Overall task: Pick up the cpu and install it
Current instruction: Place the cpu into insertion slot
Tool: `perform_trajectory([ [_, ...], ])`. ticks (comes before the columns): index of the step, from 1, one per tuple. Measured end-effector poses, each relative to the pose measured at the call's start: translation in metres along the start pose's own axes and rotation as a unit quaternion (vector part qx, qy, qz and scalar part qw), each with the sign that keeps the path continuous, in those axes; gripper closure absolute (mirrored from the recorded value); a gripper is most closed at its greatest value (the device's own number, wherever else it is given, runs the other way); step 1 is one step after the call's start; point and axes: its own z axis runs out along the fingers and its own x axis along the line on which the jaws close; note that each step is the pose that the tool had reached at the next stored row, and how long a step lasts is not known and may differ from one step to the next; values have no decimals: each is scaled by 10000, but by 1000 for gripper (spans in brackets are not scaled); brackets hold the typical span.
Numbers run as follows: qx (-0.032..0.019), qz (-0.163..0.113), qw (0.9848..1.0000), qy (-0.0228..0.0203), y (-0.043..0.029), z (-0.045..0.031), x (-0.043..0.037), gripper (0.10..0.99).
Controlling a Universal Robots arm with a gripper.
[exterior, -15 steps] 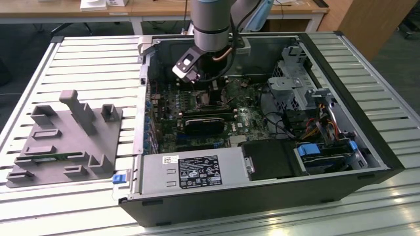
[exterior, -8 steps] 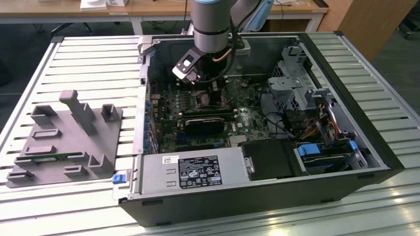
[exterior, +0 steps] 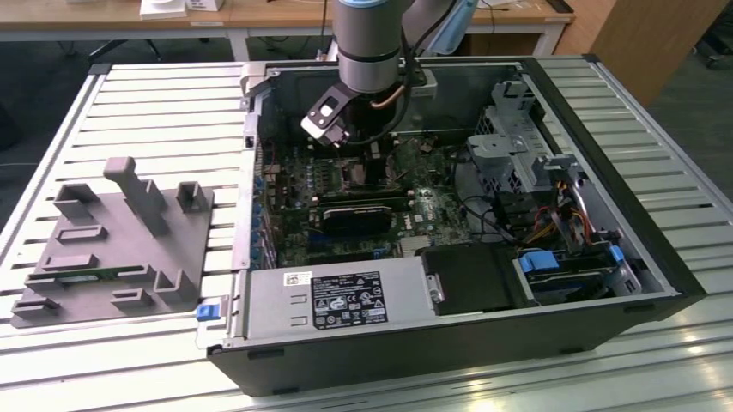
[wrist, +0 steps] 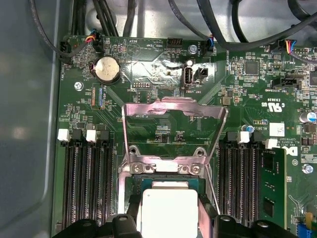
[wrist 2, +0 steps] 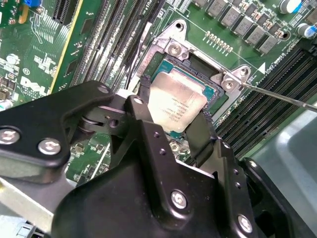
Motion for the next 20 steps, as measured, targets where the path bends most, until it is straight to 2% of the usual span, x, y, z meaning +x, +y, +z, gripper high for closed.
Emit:
perform_trajectory([
  [2, 0, 0, 10000, 0, 0, 2, 0, 541],
  [3, 1, 0, 10000, 0, -1, 3, 0, 475],
  [20, 2, -1, 10000, 4, -1, 18, 31, 475],
])
